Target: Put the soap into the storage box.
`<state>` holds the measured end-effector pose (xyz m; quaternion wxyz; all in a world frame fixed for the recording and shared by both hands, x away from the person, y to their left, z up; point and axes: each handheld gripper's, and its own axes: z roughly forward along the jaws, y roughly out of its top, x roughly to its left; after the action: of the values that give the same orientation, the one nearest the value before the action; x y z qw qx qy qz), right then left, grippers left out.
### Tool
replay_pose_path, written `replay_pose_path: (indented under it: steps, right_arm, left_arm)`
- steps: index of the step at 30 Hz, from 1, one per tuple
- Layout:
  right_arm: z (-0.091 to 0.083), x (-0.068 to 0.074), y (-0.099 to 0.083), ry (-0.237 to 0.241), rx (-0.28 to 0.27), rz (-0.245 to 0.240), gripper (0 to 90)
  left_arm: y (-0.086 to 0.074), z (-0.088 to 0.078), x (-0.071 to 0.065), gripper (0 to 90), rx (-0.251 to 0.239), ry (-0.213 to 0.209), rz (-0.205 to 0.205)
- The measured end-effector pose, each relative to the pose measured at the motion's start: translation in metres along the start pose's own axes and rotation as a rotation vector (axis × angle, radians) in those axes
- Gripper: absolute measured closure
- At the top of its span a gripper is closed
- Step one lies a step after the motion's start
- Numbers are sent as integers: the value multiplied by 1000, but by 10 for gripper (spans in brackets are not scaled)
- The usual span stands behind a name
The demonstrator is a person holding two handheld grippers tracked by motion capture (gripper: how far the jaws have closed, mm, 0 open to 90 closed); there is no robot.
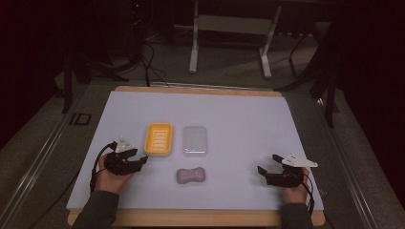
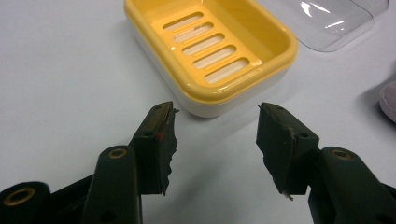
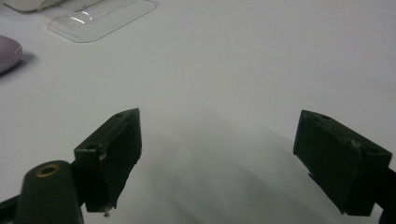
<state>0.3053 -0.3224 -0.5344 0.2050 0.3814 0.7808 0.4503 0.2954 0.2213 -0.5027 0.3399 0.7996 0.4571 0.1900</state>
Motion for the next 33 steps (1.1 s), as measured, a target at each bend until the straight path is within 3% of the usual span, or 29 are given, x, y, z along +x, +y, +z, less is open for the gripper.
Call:
replay_pose_path:
  steps: [33]
  right_arm:
    - [-2, 1, 0, 5, -10, -4, 151]
  left_arm:
    - [30, 8, -30, 472, 67, -67, 178]
